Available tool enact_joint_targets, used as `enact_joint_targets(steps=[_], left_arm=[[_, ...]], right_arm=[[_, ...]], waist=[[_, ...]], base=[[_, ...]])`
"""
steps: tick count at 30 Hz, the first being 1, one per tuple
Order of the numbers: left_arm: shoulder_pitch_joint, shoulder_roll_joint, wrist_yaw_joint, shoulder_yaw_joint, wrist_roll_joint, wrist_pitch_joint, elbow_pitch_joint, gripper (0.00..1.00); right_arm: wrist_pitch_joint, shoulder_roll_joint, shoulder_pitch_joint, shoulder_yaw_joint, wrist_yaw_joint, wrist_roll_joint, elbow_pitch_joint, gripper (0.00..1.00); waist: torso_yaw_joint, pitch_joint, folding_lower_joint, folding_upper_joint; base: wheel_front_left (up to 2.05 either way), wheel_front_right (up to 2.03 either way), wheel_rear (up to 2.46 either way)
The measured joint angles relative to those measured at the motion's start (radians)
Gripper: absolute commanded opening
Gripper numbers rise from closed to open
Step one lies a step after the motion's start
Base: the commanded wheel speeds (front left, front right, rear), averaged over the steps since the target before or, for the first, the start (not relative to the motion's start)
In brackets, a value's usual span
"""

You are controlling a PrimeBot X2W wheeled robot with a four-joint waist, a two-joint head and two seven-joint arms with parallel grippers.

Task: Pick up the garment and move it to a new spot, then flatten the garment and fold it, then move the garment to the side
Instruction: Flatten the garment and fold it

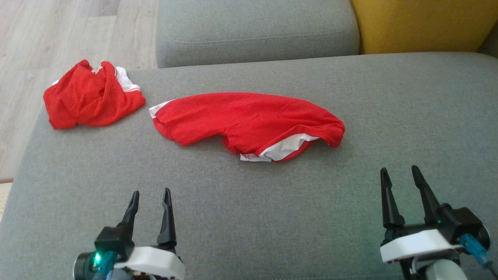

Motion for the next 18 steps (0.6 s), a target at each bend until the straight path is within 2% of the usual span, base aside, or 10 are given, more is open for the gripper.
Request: enact_joint_targets(steps=[18], left_arm=[[0.019, -0.006, -0.016, 0.005, 0.011, 0.0, 0.011, 1.0]], right_arm=[[0.0, 0.0, 0.0, 0.0, 0.0, 0.0, 0.016, 1.0]], waist=[[0.011, 0.001, 0.0, 0.0]], base=[[0.0, 0.0, 0.0]])
